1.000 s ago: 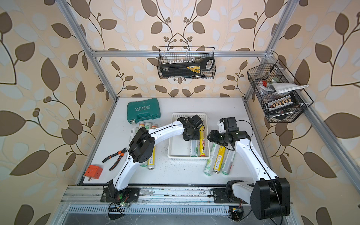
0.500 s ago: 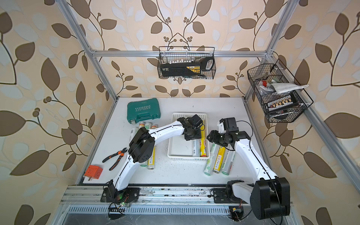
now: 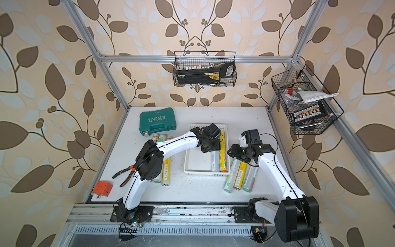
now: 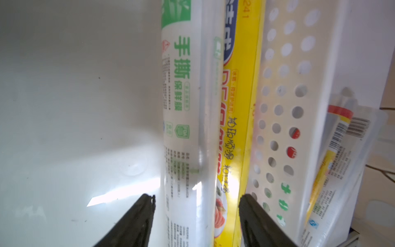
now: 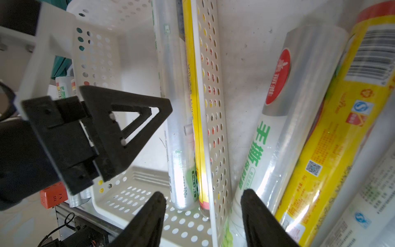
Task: Put the plastic wrap into the basket
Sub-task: Place the plastic wrap in the basket, then pick up the plastic wrap from the center of the board.
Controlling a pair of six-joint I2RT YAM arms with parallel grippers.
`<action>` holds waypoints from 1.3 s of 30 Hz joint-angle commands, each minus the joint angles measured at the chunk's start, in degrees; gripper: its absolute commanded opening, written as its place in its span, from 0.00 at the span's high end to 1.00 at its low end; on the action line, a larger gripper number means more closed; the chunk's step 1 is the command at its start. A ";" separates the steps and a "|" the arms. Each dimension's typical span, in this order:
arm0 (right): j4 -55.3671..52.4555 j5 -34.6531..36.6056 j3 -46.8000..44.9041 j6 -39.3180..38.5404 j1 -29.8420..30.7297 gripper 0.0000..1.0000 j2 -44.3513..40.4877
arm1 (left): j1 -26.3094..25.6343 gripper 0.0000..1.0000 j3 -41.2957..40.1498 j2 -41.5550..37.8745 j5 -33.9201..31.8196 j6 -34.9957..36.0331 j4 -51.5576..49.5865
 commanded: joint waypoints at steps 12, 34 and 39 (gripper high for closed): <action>-13.48 8.36 7.11 3.91 -0.20 0.38 -4.70 | -0.96 0.18 -11.83 -21.70 -5.89 5.13 0.51; -7.91 10.58 -0.29 8.67 -0.31 0.36 1.91 | -0.86 0.01 -33.71 -55.16 -25.20 7.40 -2.50; -5.43 11.15 -2.27 9.25 -0.29 0.36 4.41 | -0.86 0.01 -34.25 -55.77 -25.93 7.14 -3.11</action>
